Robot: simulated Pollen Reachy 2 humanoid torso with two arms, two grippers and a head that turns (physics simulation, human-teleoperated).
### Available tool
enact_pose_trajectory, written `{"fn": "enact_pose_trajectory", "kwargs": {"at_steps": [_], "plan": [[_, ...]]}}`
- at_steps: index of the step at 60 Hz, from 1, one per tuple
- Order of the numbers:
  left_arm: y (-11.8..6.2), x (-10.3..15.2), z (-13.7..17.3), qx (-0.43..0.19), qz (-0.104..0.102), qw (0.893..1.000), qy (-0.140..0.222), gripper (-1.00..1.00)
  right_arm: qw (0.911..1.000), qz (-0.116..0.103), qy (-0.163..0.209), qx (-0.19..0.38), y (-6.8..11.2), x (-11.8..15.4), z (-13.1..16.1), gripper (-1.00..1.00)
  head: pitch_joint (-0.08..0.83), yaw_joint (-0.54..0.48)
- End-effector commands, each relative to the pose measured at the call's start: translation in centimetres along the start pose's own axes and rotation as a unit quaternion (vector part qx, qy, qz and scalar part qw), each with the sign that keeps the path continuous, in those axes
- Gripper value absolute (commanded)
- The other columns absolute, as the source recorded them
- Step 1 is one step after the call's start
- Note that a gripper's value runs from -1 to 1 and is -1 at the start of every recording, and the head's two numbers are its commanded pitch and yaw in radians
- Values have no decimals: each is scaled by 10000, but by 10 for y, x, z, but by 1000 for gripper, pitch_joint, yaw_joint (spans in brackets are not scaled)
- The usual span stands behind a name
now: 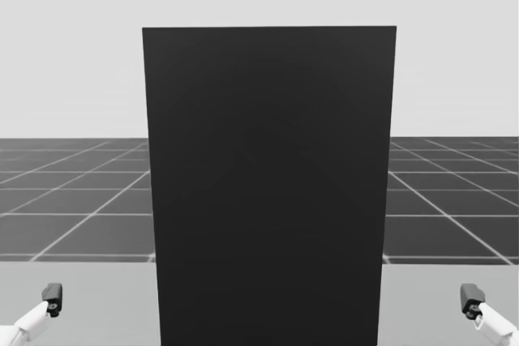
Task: Reach around the screen and pick up the object behind it.
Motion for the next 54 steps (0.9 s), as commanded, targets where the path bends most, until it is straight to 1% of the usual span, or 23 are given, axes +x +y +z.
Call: {"fn": "enact_pose_trajectory", "kwargs": {"at_steps": [1, 3, 7, 11, 13, 16, 18, 19, 21, 23, 26, 28, 29, 30, 33, 34, 40, 41, 43, 46, 49, 50, 54], "plan": [[0, 0, 0, -15, -5, 10000, 10, -1000, 9998, 112, -72, -140, 0, 0, 1, -1000, 9, 23], [0, 0, 0, -24, -11, 10000, 14, -1000, 9997, 172, -81, -133, 1, 1, 2, -1000, 7, 23], [1, -1, 0, -101, 5, 9999, 88, -1000, 10000, 40, -86, -19, 1, 3, 2, -1000, 6, 23], [1, -4, 0, -286, -51, 9991, 305, -1000, 9994, -89, 181, 294, 2, 2, 3, -1000, 6, 21], [2, -7, -1, -544, -12, 9968, 594, -1000, 9980, -132, 435, 451, 2, -1, 3, -1000, 7, 19], [1, -11, -1, -720, -54, 9936, 870, -1000, 9957, -46, 660, 648, 5, -6, 4, -1000, 9, 19], [0, -17, -1, -1029, -123, 9868, 1247, -1000, 9928, -17, 856, 834, 7, -12, 4, -1000, 12, 20], [-1, -20, 0, -1314, -151, 9791, 1543, -1000, 9907, -42, 991, 934, 9, -15, 5, -1000, 14, 20], [-3, -24, 3, -1518, -265, 9728, 1728, -1000, 9878, -90, 1104, 1097, 11, -18, 6, -1000, 16, 19], [-5, -29, 7, -1916, -445, 9597, 2005, -1000, 9808, -198, 1298, 1441, 16, -22, 8, -1000, 18, 18], [-8, -30, 12, -2246, -481, 9501, 2113, -1000, 9749, -90, 1372, 1751, 21, -27, 11, -1000, 20, 17], [-9, -31, 16, -2479, -580, 9437, 2113, -1000, 9694, -63, 1398, 2018, 25, -29, 14, -1000, 21, 15], [-10, -31, 17, -2563, -598, 9414, 2109, -1000, 9676, -81, 1401, 2098, 26, -30, 14, -1000, 22, 14], [-12, -30, 21, -2792, -619, 9352, 2090, -1000, 9621, -160, 1384, 2346, 30, -31, 17, -1000, 24, 13], [-14, -28, 25, -2958, -611, 9323, 1992, -1000, 9569, -112, 1315, 2588, 34, -32, 20, -1000, 26, 11], [-16, -25, 27, -3083, -540, 9301, 1924, -1000, 9506, -162, 1280, 2824, 39, -33, 23, -1000, 28, 10], [-25, -18, 37, -3507, -431, 9188, 1762, -1000, 9382, -177, 1110, 3272, 48, -32, 30, -1000, 31, 5], [-29, -16, 40, -3649, -433, 9143, 1704, -1000, 9334, -173, 1060, 3423, 50, -32, 32, -1000, 32, 4], [-31, -15, 41, -3696, -437, 9128, 1685, -1000, 9319, -168, 1059, 3465, 51, -32, 33, -1000, 33, 3], [-41, -12, 48, -3966, -389, 9036, 1570, -1000, 9231, -132, 982, 3715, 56, -33, 37, -1000, 38, 2], [-47, -11, 52, -4118, -401, 8980, 1497, -1000, 9181, -119, 931, 3850, 58, -33, 39, -1000, 41, -1], [-51, -10, 53, -4182, -382, 8960, 1443, -1000, 9161, -65, 864, 3914, 59, -33, 40, -1000, 43, -4], [-59, -10, 57, -4345, -273, 8898, 1366, -1000, 9072, -98, 795, 4129, 62, -32, 44, -1000, 45, -10]]}}
